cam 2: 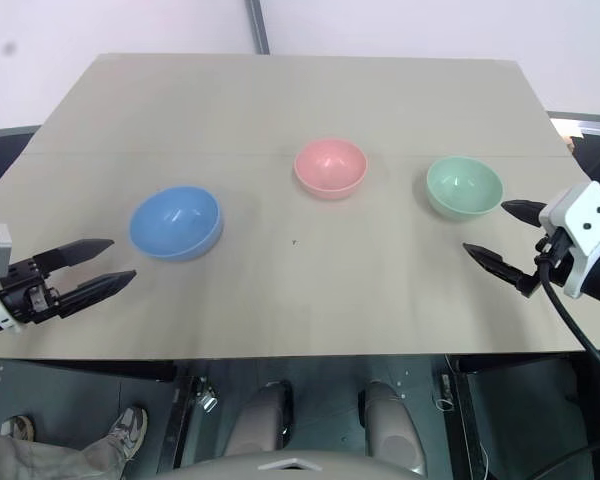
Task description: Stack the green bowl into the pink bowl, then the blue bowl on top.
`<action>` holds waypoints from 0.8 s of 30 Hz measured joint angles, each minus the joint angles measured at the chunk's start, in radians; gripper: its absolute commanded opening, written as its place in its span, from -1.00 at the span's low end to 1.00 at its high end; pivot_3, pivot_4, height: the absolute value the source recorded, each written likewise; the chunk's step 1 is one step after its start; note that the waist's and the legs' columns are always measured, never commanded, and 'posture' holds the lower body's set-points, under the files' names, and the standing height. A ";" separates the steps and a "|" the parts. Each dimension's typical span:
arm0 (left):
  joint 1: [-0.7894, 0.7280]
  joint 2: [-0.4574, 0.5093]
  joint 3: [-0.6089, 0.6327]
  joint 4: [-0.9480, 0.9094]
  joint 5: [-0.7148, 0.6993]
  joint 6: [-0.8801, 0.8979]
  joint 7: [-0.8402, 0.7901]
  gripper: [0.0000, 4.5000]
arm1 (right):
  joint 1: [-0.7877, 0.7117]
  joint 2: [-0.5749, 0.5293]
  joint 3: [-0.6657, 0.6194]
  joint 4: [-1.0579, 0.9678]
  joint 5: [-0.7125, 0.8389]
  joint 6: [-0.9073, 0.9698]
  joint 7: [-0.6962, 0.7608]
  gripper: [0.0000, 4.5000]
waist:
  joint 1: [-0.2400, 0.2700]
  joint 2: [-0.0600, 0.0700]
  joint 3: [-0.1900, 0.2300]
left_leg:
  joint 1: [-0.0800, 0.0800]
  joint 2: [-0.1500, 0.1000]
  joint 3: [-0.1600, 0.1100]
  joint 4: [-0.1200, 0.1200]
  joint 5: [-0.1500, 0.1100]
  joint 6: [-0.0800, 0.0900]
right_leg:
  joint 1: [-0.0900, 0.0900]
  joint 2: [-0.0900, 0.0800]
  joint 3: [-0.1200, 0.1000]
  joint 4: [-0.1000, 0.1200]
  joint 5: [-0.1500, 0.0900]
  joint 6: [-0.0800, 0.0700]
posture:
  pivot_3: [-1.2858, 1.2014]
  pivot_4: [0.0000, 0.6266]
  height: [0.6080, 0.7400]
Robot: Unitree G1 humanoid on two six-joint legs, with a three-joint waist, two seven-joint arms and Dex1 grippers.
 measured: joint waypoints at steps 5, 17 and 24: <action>-0.046 -0.007 -0.002 -0.010 -0.015 0.019 0.020 0.98 | -0.063 0.000 0.050 0.016 0.000 -0.004 -0.004 1.00 | -0.001 0.000 0.000 | 0.001 0.000 0.000 0.001 0.000 0.000 | 0.000 0.000 0.000 0.001 0.000 0.000 | 0.03 -0.52 1.00; -0.201 -0.089 -0.127 -0.200 -0.120 0.094 0.145 0.98 | -0.636 0.184 0.665 0.262 -0.230 -0.128 -0.009 1.00 | -0.004 0.000 0.000 | -0.001 0.001 0.000 0.003 0.000 0.000 | 0.000 0.001 0.000 0.002 0.001 0.001 | 0.03 -0.52 1.00; -0.166 -0.096 -0.160 -0.273 -0.118 0.094 0.171 0.98 | -0.940 0.459 0.888 0.808 -0.448 -0.373 0.026 1.00 | -0.007 0.001 0.000 | -0.001 0.001 0.000 0.002 0.000 0.000 | 0.000 0.001 0.000 0.002 0.002 0.000 | 0.03 -0.52 1.00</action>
